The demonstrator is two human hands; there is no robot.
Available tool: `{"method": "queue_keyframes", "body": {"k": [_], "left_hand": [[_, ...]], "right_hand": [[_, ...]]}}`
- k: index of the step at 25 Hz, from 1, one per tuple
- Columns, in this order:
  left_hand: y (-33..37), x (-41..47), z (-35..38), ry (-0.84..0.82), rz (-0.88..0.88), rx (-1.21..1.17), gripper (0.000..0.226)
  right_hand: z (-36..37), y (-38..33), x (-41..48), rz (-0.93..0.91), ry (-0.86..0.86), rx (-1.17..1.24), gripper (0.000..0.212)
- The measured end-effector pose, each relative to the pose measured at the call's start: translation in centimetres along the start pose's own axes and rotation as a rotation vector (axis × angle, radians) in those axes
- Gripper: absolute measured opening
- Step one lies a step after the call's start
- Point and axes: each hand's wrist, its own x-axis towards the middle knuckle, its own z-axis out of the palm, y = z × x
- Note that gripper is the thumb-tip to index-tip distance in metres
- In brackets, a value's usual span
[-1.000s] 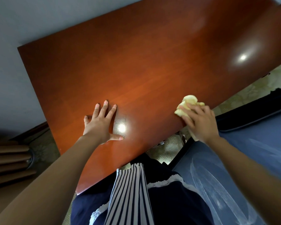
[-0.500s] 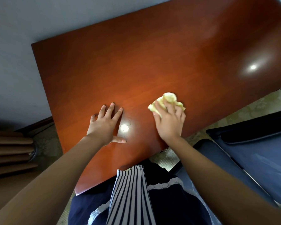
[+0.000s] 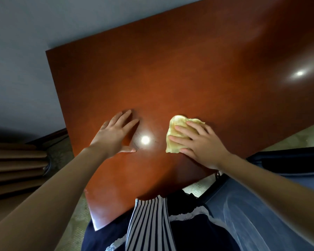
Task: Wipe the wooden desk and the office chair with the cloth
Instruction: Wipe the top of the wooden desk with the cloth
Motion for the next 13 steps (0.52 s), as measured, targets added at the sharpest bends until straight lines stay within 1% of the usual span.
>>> {"method": "queue_keyframes", "body": {"k": [5,7,10,13], "left_hand": [[-1.1,2.6,-1.1,0.007,-0.041,-0.079,0.108],[-1.6,3.9,-1.8,-0.002,-0.083,-0.078,0.116],[-2.2,5.5,-2.3,-0.042,-0.184,-0.042,0.133],[-2.5,5.9,-1.9,-0.06,-0.233,-0.111,0.141]], "right_hand": [[-0.8,4.6,5.9,0.184,-0.12,0.079,0.05],[-1.0,6.5,8.8,0.238,-0.125,0.112,0.05],[-1.4,8.5,13.3,0.336,-0.119,0.158,0.048],[-1.3,8.2,18.0,0.501,-0.104,0.244,0.046]]}}
